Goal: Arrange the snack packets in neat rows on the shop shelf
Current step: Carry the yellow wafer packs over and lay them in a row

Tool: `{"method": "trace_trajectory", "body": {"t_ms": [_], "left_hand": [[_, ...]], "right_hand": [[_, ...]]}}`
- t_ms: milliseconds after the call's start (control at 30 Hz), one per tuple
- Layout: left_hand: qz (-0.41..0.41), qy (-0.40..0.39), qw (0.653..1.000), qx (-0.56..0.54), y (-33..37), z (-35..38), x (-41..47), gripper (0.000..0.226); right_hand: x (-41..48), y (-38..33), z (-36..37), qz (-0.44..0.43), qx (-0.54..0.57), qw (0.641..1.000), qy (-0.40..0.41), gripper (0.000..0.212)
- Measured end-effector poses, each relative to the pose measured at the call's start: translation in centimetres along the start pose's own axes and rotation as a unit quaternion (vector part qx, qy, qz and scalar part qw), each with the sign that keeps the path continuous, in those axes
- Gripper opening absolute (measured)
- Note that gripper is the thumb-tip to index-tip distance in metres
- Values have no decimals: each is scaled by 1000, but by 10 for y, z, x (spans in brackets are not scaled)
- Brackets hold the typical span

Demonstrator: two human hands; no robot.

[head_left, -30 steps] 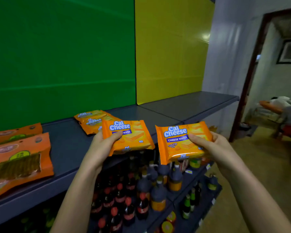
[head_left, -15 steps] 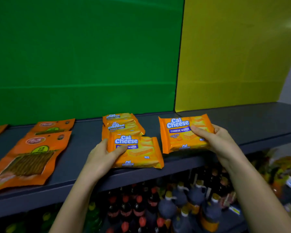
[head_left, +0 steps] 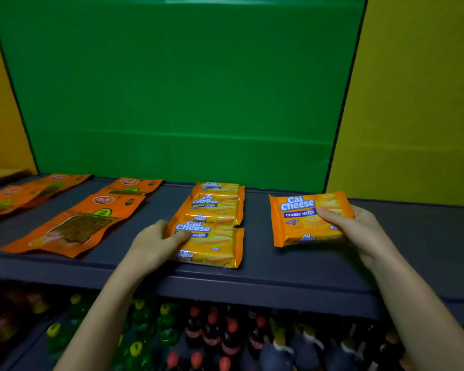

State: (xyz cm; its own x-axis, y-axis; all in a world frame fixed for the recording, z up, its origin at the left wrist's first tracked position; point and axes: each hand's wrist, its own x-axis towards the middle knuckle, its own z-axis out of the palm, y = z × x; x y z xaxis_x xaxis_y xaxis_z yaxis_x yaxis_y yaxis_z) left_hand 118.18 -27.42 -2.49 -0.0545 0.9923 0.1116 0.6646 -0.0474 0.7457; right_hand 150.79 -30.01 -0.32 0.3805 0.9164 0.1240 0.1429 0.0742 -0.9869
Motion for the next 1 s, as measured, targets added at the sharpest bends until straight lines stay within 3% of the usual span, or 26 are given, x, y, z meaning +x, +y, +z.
{"method": "trace_trajectory", "body": {"t_ms": [200, 267, 367, 433, 500, 667, 800, 1000], "left_hand": [[0, 49, 992, 117, -1, 3, 5, 47], [39, 109, 978, 173, 2, 1, 5, 56], [132, 179, 959, 173, 17, -2, 4, 51], [197, 180, 947, 178, 31, -2, 5, 39], [247, 175, 932, 197, 45, 1, 8, 30], [305, 157, 914, 215, 69, 18, 21, 27], [326, 151, 910, 207, 75, 32, 28, 25], [319, 148, 909, 223, 71, 39, 27, 26]], "right_hand": [[27, 8, -3, 24, -34, 999, -17, 33], [39, 6, -3, 33, -41, 998, -22, 31], [63, 0, -4, 42, -37, 998, -12, 17], [83, 0, -2, 46, -31, 998, 10, 18], [103, 5, 2, 56, -30, 997, 34, 35], [139, 22, 7, 99, -53, 992, 51, 62], [155, 29, 7, 105, -105, 986, 70, 65], [158, 39, 14, 67, -293, 947, 113, 63]]}}
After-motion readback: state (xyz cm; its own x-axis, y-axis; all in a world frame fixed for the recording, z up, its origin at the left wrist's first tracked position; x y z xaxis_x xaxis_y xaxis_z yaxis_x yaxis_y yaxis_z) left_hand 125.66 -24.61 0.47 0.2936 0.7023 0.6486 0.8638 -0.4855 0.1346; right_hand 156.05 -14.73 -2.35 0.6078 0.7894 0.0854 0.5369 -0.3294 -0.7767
